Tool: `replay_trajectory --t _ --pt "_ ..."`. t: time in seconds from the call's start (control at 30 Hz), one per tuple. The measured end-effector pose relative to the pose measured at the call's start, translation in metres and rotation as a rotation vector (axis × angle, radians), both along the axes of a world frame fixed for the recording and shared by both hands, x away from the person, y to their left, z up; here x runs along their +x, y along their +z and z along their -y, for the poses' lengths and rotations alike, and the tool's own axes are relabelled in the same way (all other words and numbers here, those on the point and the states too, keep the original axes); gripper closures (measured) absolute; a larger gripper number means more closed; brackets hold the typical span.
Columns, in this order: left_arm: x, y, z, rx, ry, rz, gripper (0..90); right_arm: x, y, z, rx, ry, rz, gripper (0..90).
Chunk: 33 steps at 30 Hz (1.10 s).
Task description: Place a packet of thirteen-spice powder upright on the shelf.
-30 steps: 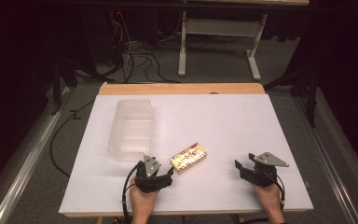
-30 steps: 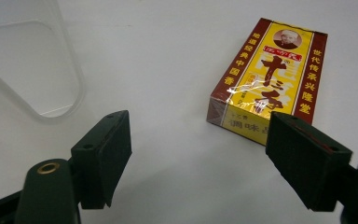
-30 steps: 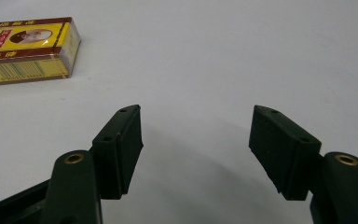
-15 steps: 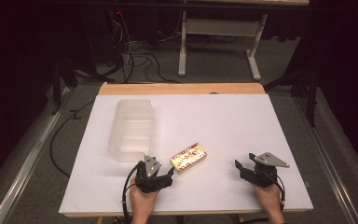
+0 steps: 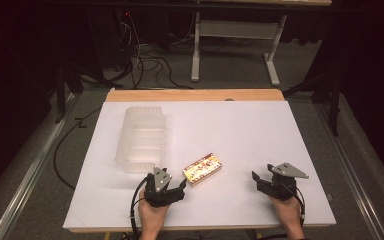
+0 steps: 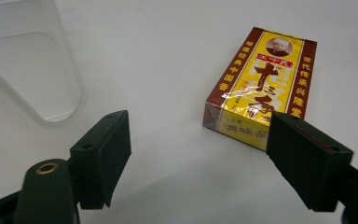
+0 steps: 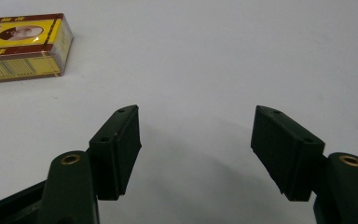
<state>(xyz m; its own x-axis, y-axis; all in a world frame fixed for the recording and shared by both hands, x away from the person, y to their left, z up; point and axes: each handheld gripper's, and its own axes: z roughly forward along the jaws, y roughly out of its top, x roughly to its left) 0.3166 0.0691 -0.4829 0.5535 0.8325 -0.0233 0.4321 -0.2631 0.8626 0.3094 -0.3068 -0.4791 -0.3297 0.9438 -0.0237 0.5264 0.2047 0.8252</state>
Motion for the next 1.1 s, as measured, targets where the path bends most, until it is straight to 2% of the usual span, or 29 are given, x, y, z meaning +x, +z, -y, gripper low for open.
replay_trajectory --t 0.3,0.47,0.6,0.7,0.9,1.1 --pt "0.001 0.001 0.002 0.020 -0.007 -0.019 23.1 0.000 0.000 0.001 0.015 -0.001 -0.001 33.3" --pt "0.000 0.006 0.002 0.016 -0.007 -0.007 22.3 0.000 0.000 0.000 0.002 0.006 0.004 33.0" --pt "-0.002 0.013 0.005 0.038 -0.030 0.005 21.3 -0.001 0.000 0.000 0.006 -0.001 0.006 33.0" --pt "-0.003 0.018 0.008 0.032 -0.047 0.006 21.3 -0.001 0.000 0.000 0.009 -0.002 0.009 32.9" --pt "0.000 0.025 0.017 0.047 -0.083 -0.018 21.6 -0.001 0.000 0.001 0.016 0.003 0.010 32.8" --pt "0.004 0.030 0.027 0.044 -0.125 -0.040 23.9 -0.002 0.000 0.001 0.018 0.004 0.018 32.7"
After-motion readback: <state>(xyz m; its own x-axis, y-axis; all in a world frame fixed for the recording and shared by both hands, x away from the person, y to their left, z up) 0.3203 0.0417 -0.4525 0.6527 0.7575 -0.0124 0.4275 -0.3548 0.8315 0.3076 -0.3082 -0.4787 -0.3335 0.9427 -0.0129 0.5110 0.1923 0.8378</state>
